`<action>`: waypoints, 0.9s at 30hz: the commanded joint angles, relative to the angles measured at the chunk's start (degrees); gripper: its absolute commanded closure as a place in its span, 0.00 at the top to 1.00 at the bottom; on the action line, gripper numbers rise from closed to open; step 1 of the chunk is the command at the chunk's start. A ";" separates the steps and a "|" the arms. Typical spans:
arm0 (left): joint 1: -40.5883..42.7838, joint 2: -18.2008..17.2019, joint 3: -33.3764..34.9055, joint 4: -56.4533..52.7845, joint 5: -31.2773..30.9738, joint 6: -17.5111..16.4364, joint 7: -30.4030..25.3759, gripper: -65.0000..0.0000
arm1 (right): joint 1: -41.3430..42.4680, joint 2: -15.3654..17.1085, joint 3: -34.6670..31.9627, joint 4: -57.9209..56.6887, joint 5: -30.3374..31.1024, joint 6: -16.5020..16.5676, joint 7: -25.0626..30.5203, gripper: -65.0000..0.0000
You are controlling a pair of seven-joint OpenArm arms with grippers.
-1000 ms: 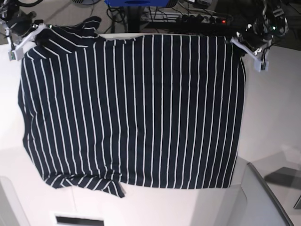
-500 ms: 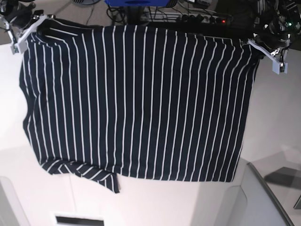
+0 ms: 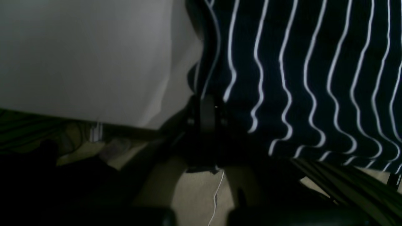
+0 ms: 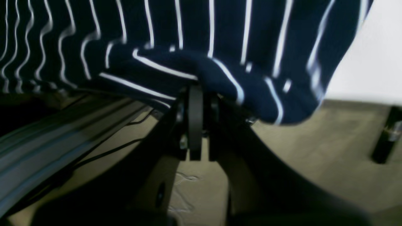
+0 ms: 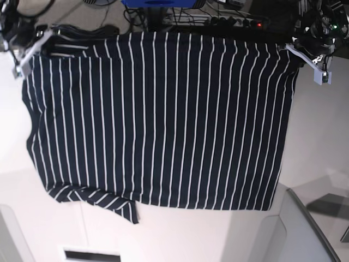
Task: Layout the t-shirt on the table in an organized manner, then fold the t-shirt properly
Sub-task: 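Fold the grasped edge over onto the shirt with both grippers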
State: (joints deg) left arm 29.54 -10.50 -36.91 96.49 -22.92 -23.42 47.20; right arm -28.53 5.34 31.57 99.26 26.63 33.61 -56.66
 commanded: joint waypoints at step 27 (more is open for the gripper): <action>-15.08 -0.97 4.07 -4.75 0.19 2.45 3.66 0.00 | 23.04 3.05 -6.03 -9.02 -14.37 -0.07 -4.65 0.00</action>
State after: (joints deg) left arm 14.83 -10.63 -32.56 90.83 -22.39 -21.02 51.83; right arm -6.15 7.57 25.39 89.52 11.99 33.52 -61.98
